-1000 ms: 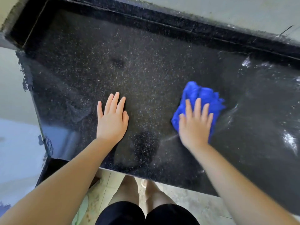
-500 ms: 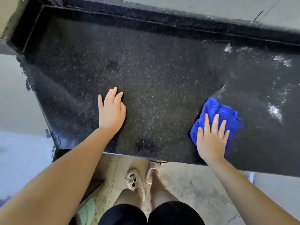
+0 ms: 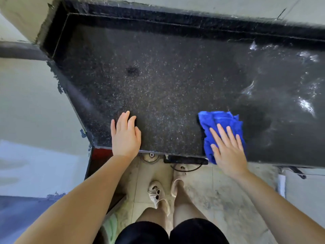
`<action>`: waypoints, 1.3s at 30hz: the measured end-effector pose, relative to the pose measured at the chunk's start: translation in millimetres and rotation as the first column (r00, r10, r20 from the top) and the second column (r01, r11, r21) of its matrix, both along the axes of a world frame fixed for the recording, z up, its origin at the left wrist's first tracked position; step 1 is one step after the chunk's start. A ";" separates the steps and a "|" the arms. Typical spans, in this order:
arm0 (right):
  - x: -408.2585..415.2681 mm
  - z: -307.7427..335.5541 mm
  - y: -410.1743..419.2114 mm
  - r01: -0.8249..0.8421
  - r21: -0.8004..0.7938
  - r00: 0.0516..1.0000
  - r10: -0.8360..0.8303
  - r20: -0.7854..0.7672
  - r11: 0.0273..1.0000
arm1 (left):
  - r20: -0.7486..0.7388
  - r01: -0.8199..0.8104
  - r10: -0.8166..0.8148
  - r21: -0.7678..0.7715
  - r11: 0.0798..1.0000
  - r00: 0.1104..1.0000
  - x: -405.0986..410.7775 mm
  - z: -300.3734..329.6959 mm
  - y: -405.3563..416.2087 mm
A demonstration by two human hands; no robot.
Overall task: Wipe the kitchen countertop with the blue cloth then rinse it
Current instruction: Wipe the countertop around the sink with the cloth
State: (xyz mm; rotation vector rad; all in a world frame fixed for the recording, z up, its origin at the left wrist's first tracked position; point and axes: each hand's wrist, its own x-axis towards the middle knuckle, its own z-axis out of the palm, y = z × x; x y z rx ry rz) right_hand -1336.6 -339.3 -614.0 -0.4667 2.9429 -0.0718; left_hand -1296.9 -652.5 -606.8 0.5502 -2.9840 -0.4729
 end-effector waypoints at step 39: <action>-199.8 2.1 211.8 -0.137 -0.048 0.987 0.141 0.074 0.989 | 0.110 0.001 0.002 -0.027 1.000 0.994 -194.8 -5.5 264.3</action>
